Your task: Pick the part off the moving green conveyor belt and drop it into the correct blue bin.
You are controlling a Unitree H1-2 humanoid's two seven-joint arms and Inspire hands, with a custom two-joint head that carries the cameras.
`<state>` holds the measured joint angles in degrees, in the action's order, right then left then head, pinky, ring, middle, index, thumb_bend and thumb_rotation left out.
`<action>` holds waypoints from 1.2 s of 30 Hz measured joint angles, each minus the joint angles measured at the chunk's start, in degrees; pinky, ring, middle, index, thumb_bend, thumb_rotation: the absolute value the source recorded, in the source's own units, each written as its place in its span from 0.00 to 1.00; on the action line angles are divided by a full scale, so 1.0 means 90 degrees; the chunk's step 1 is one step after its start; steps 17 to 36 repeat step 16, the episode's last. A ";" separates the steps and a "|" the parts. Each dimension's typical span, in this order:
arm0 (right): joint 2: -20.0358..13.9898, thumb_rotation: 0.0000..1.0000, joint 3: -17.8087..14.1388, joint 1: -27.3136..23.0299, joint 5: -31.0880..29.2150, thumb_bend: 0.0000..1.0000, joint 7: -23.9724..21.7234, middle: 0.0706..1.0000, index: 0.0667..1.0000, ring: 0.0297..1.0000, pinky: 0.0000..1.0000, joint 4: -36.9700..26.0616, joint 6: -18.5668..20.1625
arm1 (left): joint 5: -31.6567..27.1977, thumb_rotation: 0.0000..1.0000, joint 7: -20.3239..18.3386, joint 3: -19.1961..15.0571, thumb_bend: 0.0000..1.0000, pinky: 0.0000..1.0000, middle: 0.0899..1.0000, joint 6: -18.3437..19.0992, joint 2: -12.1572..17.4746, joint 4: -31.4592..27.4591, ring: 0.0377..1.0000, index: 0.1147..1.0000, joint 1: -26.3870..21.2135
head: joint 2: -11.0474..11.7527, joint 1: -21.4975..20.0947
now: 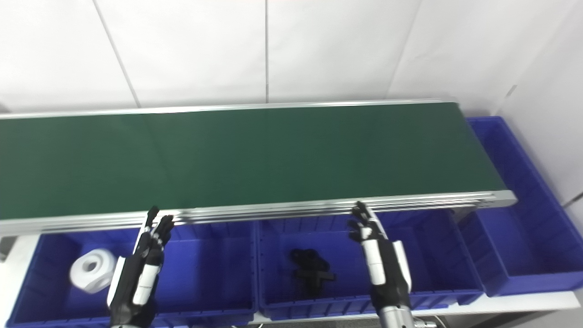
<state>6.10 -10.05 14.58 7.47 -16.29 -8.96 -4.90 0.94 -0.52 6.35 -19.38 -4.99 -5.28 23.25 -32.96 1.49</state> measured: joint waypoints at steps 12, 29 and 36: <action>-0.0669 1.00 0.0803 -0.0081 -0.0057 0.78 0.0619 1.00 1.00 0.93 0.92 0.0627 -0.1467 | 0.0393 0.79 0.0094 0.0241 0.87 0.98 0.89 -0.0493 -0.0242 0.0038 0.93 0.97 -0.0006 | 0.0263 0.0440; -0.0767 1.00 0.0957 -0.0038 -0.0021 0.78 0.0758 1.00 1.00 0.94 0.93 0.0714 -0.1511 | 0.0489 0.80 0.0092 0.0255 0.87 0.99 0.89 -0.0492 -0.0237 0.0039 0.94 0.97 -0.0006 | 0.0312 0.0401; -0.0767 1.00 0.0957 -0.0038 -0.0021 0.78 0.0758 1.00 1.00 0.94 0.93 0.0714 -0.1511 | 0.0489 0.80 0.0092 0.0255 0.87 0.99 0.89 -0.0492 -0.0237 0.0039 0.94 0.97 -0.0006 | 0.0312 0.0401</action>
